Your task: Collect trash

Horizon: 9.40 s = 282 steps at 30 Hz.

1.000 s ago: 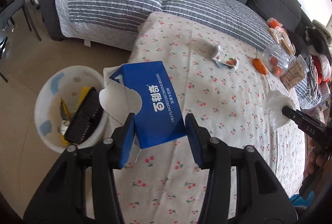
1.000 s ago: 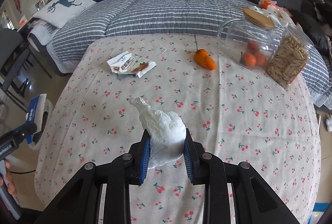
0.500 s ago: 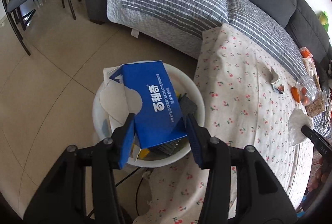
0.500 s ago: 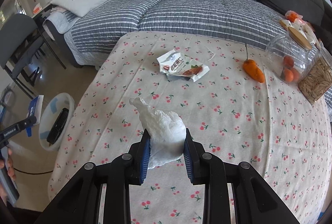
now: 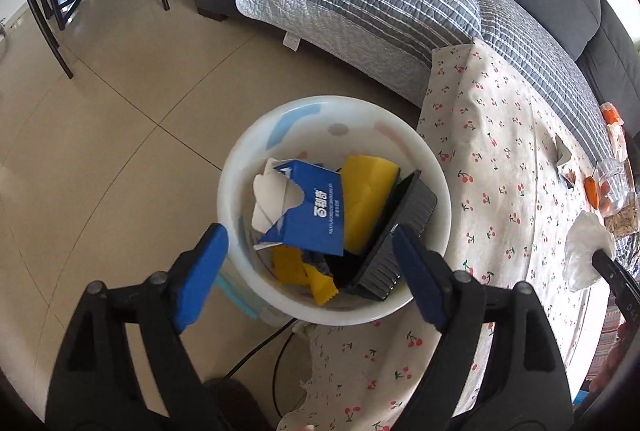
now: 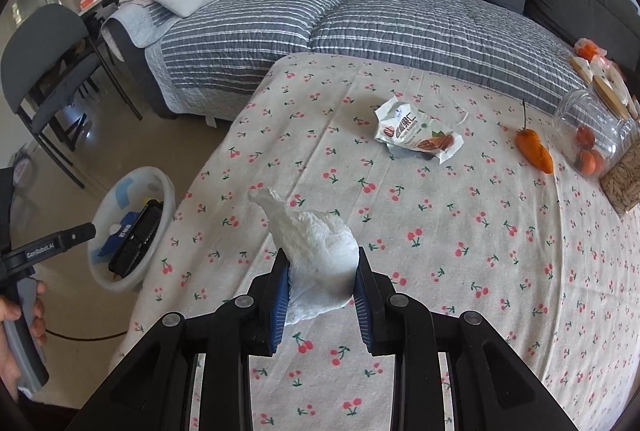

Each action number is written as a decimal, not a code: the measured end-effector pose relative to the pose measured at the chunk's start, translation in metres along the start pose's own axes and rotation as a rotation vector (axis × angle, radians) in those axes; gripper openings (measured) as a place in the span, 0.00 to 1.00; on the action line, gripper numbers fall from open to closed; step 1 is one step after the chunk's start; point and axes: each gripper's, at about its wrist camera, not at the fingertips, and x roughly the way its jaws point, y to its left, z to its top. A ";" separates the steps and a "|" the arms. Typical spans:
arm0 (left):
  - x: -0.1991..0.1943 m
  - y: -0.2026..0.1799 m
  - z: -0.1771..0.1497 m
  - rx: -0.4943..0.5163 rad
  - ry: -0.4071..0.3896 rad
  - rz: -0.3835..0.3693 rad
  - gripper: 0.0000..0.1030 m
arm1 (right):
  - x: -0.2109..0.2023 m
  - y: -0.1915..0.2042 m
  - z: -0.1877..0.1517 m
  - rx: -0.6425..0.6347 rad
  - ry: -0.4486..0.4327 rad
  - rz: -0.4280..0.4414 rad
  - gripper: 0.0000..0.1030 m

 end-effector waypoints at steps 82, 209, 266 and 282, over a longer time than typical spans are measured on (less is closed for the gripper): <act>0.024 -0.285 -0.005 0.413 -0.064 -0.076 0.97 | -0.016 -0.234 -0.023 0.280 0.012 -0.173 0.78; -0.042 0.057 -0.031 0.129 -0.019 0.142 0.99 | 0.071 0.193 0.020 -0.188 0.132 0.305 0.16; -0.155 -0.134 -0.206 0.451 -0.354 -0.014 0.99 | -0.172 -0.068 -0.202 0.127 -0.238 -0.353 1.00; -0.161 -0.124 -0.203 0.423 -0.359 -0.012 0.99 | -0.173 -0.066 -0.203 0.138 -0.256 -0.369 1.00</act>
